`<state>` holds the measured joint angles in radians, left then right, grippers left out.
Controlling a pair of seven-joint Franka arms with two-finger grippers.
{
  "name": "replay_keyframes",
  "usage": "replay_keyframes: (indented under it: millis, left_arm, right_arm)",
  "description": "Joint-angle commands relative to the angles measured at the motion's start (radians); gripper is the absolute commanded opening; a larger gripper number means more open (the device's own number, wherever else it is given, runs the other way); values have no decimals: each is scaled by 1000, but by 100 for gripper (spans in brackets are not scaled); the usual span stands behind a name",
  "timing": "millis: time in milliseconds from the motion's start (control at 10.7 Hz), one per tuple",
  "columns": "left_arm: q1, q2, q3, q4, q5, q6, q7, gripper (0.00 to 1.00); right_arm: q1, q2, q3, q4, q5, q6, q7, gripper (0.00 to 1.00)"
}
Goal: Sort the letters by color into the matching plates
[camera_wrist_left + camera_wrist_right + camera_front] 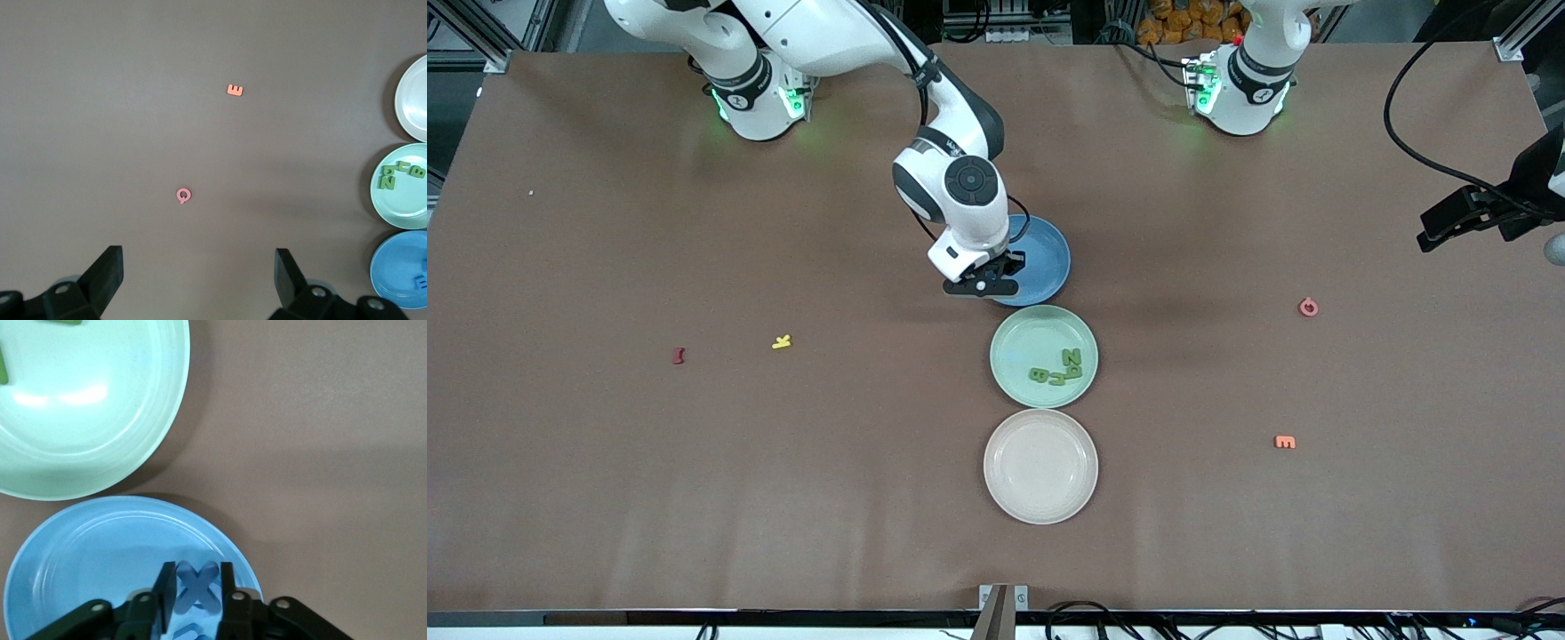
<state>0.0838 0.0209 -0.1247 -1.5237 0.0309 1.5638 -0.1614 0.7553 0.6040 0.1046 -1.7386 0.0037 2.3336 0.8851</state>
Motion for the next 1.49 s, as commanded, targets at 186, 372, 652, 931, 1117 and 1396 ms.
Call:
replay_keyframes:
  millis: [186,372,652,931,1117,1396]
  left_arm:
    - [4,-18,-1,-12,-8,-10,20,100]
    - [4,-18,-1,-13,-8,-10,20,100]
    - [4,-18,-1,-12,-8,-10,20,100]
    - [-1,-18,-3,-12,-8,-10,20,100]
    - [-1,-18,-3,-12,-8,-10,19,100]
    - [-4,-18,-3,-12,-8,-8,10,100]
  right_arm:
    - [-23,-3,-22,53,-2,-22,-8,100]
    - [-101,-26,-48,54,-5,-42,-146,100]
    - [-252,-38,-109,59,-17,-40,-343,100]
    - [-397,-36,-157,83,-21,-40,-527,100]
    - [-468,-33,-184,105,-18,-39,-624,100]
    - [-527,-38,-247,123,-18,-40,-739,100]
